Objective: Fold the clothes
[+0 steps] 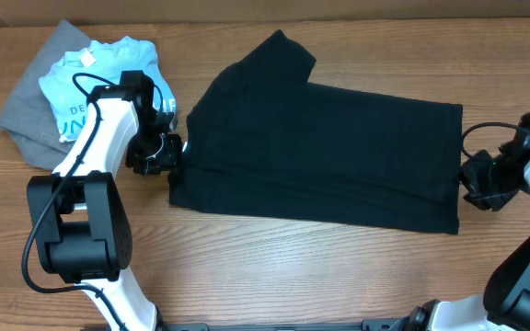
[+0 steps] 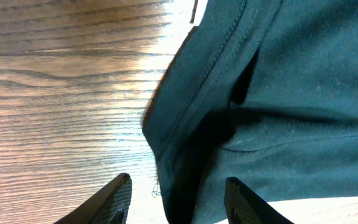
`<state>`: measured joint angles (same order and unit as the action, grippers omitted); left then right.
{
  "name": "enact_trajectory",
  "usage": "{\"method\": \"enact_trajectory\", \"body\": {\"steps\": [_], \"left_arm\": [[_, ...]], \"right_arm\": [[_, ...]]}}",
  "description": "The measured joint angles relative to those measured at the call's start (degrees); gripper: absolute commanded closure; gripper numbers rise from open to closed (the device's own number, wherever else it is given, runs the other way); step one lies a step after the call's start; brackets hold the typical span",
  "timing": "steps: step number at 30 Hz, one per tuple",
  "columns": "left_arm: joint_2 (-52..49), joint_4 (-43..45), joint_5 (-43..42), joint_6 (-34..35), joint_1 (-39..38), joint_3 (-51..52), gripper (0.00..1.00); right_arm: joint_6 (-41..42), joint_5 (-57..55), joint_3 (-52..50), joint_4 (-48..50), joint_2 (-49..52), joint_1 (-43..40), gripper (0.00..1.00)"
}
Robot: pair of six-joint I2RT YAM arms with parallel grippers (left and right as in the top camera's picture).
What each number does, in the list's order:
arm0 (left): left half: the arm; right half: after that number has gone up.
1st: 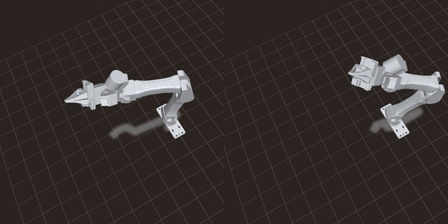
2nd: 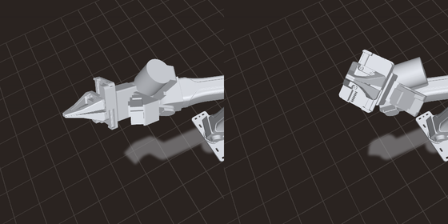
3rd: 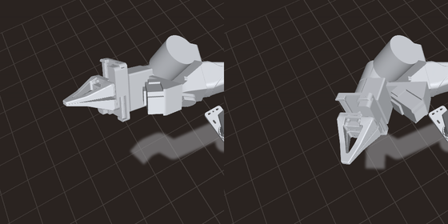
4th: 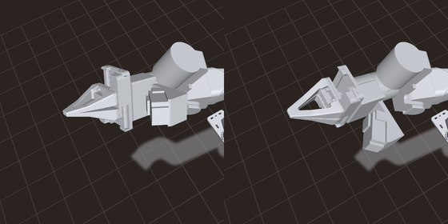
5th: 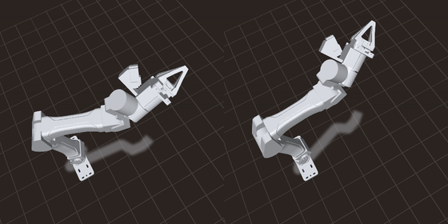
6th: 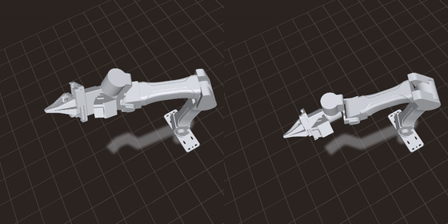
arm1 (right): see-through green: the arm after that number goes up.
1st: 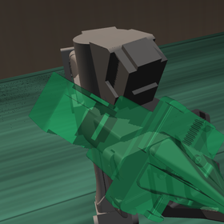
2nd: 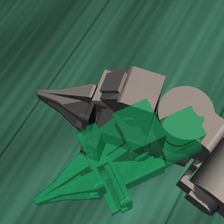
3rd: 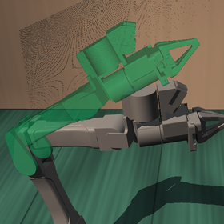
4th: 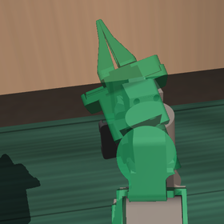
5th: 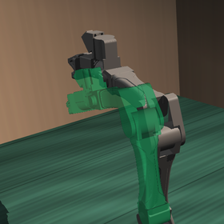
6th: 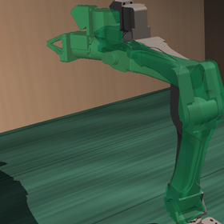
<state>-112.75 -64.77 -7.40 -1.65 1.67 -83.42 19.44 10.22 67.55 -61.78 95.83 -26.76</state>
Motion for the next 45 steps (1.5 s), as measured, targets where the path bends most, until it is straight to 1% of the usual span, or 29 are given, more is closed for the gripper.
{"method": "enact_trajectory", "body": {"steps": [7,13,19,22,26,27,30,35,38,45], "left_arm": [[0.0,0.1,0.0,0.0,0.0,0.0,0.49],[0.0,0.1,0.0,0.1,0.0,0.0,0.49],[0.0,0.1,0.0,0.1,0.0,0.0,0.49],[0.0,0.1,0.0,0.1,0.0,0.0,0.49],[0.0,0.1,0.0,0.2,0.0,0.0,0.49],[0.0,0.1,0.0,0.2,0.0,0.0,0.49],[0.0,0.2,0.0,0.2,0.0,0.0,0.49],[0.0,0.3,0.0,0.2,0.0,0.0,0.49],[0.0,0.4,0.0,0.2,0.0,0.0,0.49],[0.0,0.5,0.0,0.2,0.0,0.0,0.49]], "right_arm": [[-0.6,1.2,-1.4,4.8,0.9,3.9,0.55],[0.0,0.1,-3.5,5.0,6.5,3.9,0.55],[0.3,-2.2,-3.6,5.3,7.0,3.9,0.55],[0.7,-2.7,-4.7,7.8,7.0,3.9,0.56],[1.9,-2.9,-7.5,9.9,7.0,3.9,0.79],[2.0,-2.9,-7.8,10.1,7.0,3.9,0.83],[2.7,-2.7,-7.8,9.8,7.0,3.9,0.87],[3.0,-2.5,-5.6,6.6,7.0,3.9,0.96],[3.0,-2.5,-3.8,6.9,7.0,3.9,0.96],[3.0,-2.1,-3.1,13.2,6.7,3.9,0.96]]}}
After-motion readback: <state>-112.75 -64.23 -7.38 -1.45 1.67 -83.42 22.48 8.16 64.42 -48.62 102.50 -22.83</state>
